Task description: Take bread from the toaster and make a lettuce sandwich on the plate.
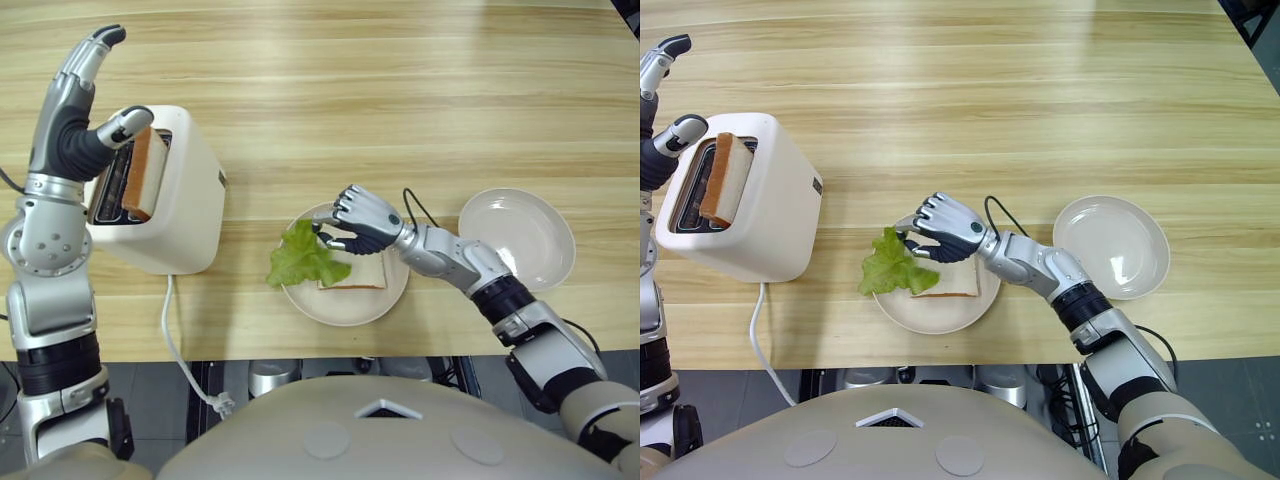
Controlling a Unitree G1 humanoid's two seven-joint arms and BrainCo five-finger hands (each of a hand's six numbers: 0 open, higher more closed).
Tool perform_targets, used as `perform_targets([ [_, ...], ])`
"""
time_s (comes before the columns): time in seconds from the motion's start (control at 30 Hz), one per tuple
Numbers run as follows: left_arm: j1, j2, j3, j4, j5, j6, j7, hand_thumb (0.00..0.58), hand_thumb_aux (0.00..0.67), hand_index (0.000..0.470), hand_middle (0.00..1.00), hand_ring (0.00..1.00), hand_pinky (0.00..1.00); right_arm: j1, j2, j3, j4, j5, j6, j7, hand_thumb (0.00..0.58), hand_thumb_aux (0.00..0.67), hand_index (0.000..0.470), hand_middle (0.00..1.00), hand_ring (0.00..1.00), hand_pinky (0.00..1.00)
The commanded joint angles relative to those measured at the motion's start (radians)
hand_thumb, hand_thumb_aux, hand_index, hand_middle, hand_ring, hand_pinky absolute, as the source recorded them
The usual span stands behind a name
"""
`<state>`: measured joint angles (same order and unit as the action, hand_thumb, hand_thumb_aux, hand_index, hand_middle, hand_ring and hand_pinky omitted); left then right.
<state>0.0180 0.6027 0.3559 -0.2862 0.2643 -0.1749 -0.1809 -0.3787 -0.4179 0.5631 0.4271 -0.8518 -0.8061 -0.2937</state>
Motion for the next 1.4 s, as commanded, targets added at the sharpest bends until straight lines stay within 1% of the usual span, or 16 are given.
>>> perform_targets([
  [0.03,0.018,-0.011,0.006,0.01,-0.004,0.006,0.009,0.0,0.0,0.0,0.0,0.0,0.0,-0.003,-0.015,-0.013,0.014,-0.004,0.036,0.037,0.58,0.67,0.46,1.0,1.0,1.0],
  [0.17,0.013,-0.017,0.01,0.012,-0.009,-0.002,0.024,0.0,0.0,0.0,0.0,0.0,0.0,0.006,-0.041,-0.028,-0.001,0.015,0.042,0.041,0.58,0.67,0.46,1.0,1.0,1.0],
  [0.27,0.006,-0.014,0.023,0.014,-0.004,0.0,0.033,0.0,0.0,0.0,0.0,0.0,0.0,0.037,-0.07,-0.037,-0.029,0.039,0.035,0.067,0.58,0.67,0.46,1.0,1.0,1.0],
  [0.57,0.011,-0.002,0.048,0.013,-0.002,0.005,0.03,0.0,0.0,0.0,0.0,0.0,0.0,0.172,-0.16,-0.071,-0.125,0.121,0.059,0.22,0.58,0.67,0.46,1.0,1.0,1.0],
  [0.67,0.018,-0.002,0.055,0.01,0.0,0.007,0.029,0.0,0.0,0.0,0.0,0.0,0.0,0.198,-0.177,-0.088,-0.153,0.131,0.071,0.25,0.58,0.67,0.46,1.0,1.0,1.0],
  [0.97,0.034,0.004,0.052,0.022,0.052,-0.001,0.056,0.0,0.0,0.0,0.0,0.0,0.0,0.186,-0.188,-0.144,-0.115,0.149,0.087,0.255,0.58,0.67,0.46,1.0,1.0,1.0],
  [1.2,0.039,0.008,0.048,0.033,0.048,-0.007,0.063,0.0,0.0,0.0,0.0,0.0,0.0,0.189,-0.2,-0.164,-0.105,0.144,0.083,0.262,0.58,0.67,0.46,0.99,0.99,0.99],
  [1.27,0.04,0.009,0.049,0.036,0.047,-0.008,0.064,0.0,0.0,0.0,0.0,0.0,0.0,0.198,-0.207,-0.162,-0.102,0.147,0.085,0.274,0.58,0.67,0.46,0.91,0.91,0.91],
  [1.3,0.042,0.011,0.049,0.038,0.049,-0.008,0.065,0.0,0.0,0.0,0.0,0.0,0.0,0.202,-0.208,-0.162,-0.101,0.147,0.088,0.278,0.58,0.67,0.46,0.91,0.91,0.91],
  [1.33,0.043,0.012,0.049,0.039,0.05,-0.007,0.065,0.0,0.0,0.0,0.0,0.0,0.0,0.206,-0.209,-0.163,-0.103,0.146,0.093,0.277,0.482,0.394,0.271,0.74,0.74,0.74],
  [1.37,0.049,0.014,0.051,0.038,0.056,-0.004,0.066,0.0,0.0,0.0,0.0,0.0,0.0,0.209,-0.21,-0.167,-0.107,0.139,0.102,0.272,0.0,0.0,0.0,0.48,0.48,0.48],
  [1.4,0.055,0.018,0.051,0.038,0.066,0.0,0.067,0.0,0.0,0.0,0.0,0.0,0.0,0.211,-0.211,-0.169,-0.109,0.137,0.11,0.273,0.0,0.0,0.0,0.48,0.48,0.48],
])
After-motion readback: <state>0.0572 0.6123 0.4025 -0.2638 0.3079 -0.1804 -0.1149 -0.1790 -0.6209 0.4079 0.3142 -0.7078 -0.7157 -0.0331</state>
